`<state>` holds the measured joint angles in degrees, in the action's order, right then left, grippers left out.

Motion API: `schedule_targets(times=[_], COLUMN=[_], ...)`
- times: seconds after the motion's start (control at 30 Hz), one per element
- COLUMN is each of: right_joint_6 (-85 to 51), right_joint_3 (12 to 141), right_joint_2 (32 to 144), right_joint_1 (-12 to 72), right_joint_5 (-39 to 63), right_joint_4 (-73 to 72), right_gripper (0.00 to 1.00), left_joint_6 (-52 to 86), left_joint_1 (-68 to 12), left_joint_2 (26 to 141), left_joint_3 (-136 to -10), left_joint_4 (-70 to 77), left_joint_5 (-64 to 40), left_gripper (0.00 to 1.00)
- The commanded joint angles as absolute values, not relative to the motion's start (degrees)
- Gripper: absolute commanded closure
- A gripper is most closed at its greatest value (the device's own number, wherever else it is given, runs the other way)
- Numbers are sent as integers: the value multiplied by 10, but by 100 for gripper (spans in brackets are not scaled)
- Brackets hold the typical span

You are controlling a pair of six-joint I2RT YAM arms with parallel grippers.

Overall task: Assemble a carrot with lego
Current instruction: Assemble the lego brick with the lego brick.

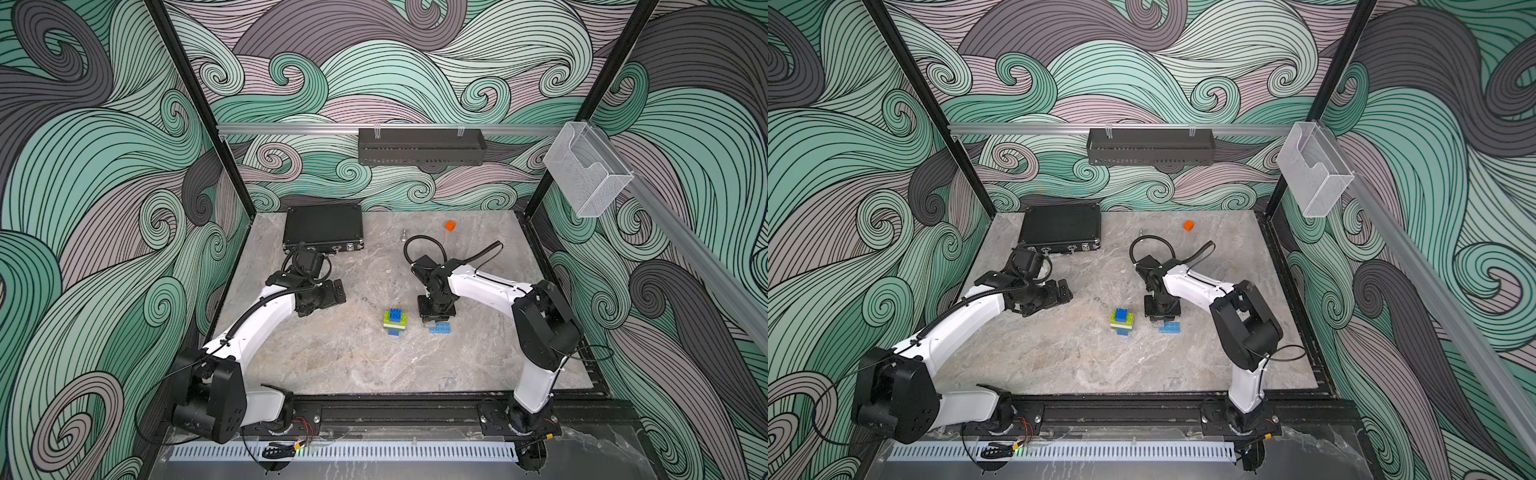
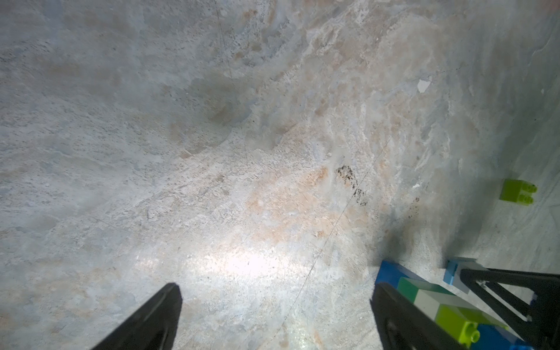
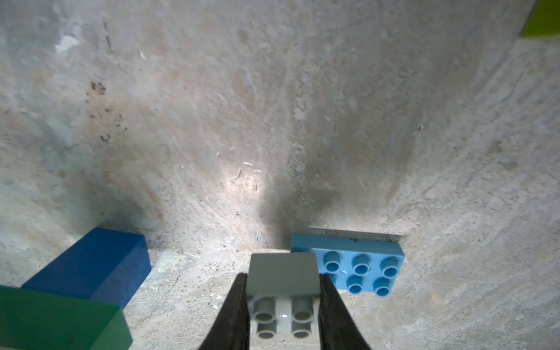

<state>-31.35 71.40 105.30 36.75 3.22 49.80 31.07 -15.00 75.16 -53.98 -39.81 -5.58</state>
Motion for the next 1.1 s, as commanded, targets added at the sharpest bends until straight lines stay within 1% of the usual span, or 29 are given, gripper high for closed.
schedule_targets(times=[0.0, 0.47, 1.07], right_joint_6=[-303, -308, -317], right_joint_3=[723, 715, 694], right_joint_2=[1060, 1060, 1063], right_joint_1=[369, 381, 388], right_joint_5=[16, 6, -26], right_joint_4=[513, 516, 518], right_gripper=[93, 93, 94], left_joint_6=[309, 308, 310], left_joint_1=[-146, -145, -145], left_joint_2=[746, 756, 758], left_joint_3=[-543, -542, -542], left_joint_4=[-406, -393, -393], left_joint_5=[-47, -76, -72], left_gripper=[1, 1, 1])
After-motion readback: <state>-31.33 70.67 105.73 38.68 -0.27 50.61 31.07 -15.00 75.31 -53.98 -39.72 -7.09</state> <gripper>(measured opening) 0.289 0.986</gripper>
